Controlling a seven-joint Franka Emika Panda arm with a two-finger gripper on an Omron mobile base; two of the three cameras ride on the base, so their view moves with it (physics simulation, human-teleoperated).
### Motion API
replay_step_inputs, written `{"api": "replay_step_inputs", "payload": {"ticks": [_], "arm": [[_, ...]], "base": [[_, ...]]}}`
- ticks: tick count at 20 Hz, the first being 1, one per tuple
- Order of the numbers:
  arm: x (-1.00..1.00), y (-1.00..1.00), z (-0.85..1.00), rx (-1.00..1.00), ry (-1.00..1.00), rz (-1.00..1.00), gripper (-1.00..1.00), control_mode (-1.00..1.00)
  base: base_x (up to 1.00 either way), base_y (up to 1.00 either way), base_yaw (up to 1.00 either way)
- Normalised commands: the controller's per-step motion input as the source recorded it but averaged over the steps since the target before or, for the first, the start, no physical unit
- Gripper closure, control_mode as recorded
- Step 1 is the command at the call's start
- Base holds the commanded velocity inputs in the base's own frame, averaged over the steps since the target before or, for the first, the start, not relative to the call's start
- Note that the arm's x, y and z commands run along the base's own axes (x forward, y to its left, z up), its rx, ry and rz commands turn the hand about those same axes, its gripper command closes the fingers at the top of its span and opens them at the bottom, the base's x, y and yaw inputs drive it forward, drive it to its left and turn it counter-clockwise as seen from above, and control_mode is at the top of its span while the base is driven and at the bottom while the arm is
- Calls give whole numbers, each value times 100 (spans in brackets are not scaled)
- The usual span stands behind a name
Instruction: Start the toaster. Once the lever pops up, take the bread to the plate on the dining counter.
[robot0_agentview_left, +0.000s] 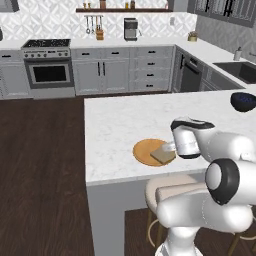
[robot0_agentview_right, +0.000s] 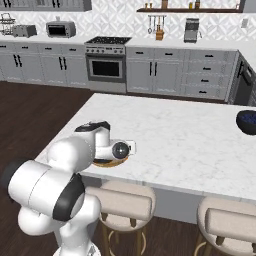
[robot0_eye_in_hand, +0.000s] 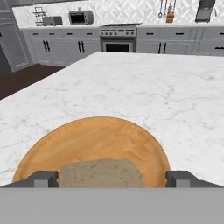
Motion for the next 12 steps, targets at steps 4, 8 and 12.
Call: {"api": "replay_step_inputs", "payload": {"ticks": [4, 8, 12], "arm": [[23, -54, 15, -6, 0, -8, -100, -100], [14, -41, 47, -8, -1, -7, -100, -100], [-41, -3, 98, -3, -5, -5, -100, -100]], "base": [[0, 0, 0], [0, 0, 0], [0, 0, 0]]}}
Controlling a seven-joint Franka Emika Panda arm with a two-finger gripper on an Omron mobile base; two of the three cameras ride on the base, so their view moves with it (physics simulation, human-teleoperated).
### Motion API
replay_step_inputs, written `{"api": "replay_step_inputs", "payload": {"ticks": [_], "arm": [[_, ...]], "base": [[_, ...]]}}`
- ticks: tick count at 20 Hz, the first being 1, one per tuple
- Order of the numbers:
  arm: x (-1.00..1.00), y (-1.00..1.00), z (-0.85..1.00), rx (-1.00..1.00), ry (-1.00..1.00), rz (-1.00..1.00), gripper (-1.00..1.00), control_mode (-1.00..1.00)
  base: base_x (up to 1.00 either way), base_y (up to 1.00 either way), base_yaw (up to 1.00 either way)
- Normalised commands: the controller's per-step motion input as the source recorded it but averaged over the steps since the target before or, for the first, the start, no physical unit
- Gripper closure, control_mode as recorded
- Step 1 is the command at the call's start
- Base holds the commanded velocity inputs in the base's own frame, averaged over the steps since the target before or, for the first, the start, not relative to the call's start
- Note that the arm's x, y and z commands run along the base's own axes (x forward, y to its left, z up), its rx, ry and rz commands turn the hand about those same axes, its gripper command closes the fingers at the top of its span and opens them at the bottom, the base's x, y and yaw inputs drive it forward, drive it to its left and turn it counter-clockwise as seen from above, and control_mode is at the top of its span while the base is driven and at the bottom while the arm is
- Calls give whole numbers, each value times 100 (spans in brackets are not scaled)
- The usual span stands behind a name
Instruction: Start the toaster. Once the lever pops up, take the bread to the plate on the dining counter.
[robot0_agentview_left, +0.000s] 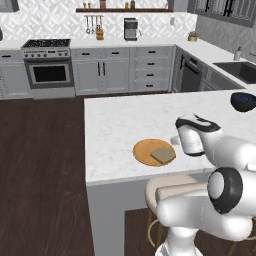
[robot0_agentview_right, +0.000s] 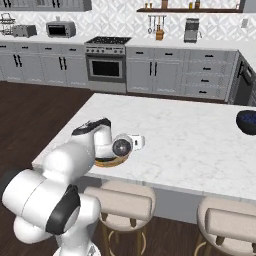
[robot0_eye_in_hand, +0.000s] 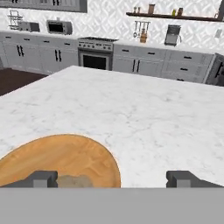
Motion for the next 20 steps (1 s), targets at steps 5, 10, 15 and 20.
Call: {"api": "replay_step_inputs", "payload": {"ticks": [5, 10, 15, 20], "arm": [[-62, 3, 100, 0, -1, -9, -100, -100], [-2, 10, 100, 0, 7, -10, -100, -100], [-3, 13, 100, 0, 18, -5, -100, -100], [-44, 32, 99, 0, 37, -3, -100, -100]], "base": [[0, 0, 0], [0, 0, 0], [0, 0, 0], [0, 0, 0]]}}
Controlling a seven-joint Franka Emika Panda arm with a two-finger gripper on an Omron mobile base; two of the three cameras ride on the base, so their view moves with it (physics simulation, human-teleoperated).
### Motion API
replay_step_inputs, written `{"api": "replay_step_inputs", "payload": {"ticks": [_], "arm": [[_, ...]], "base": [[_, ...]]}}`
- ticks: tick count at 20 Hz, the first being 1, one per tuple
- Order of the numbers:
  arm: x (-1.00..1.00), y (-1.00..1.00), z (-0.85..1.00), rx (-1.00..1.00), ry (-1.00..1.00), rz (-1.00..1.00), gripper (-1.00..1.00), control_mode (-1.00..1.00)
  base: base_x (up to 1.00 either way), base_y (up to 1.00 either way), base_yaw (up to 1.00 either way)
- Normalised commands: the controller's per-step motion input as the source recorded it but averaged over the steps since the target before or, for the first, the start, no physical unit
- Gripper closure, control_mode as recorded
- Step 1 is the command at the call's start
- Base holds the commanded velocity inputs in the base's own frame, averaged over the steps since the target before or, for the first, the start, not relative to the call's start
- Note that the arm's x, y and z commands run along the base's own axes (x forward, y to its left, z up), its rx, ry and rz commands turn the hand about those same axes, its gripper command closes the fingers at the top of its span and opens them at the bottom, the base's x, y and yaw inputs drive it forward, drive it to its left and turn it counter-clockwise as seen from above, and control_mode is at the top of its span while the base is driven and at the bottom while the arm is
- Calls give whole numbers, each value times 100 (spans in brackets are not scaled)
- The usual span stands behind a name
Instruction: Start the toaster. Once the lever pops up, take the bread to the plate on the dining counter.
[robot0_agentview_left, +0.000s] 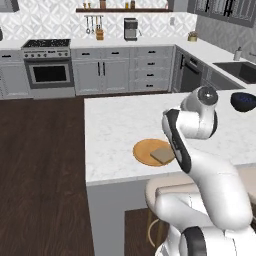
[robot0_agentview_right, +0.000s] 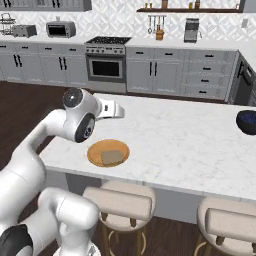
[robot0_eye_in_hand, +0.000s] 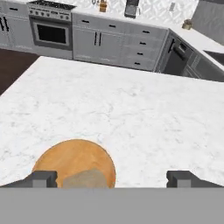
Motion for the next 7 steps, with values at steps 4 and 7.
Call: {"api": "replay_step_inputs", "payload": {"ticks": [4, 7], "arm": [[-83, 38, 40, 0, 30, -2, -100, -100], [-100, 31, 0, 0, 15, 0, -100, -100]], "base": [[0, 0, 0], [0, 0, 0]]}}
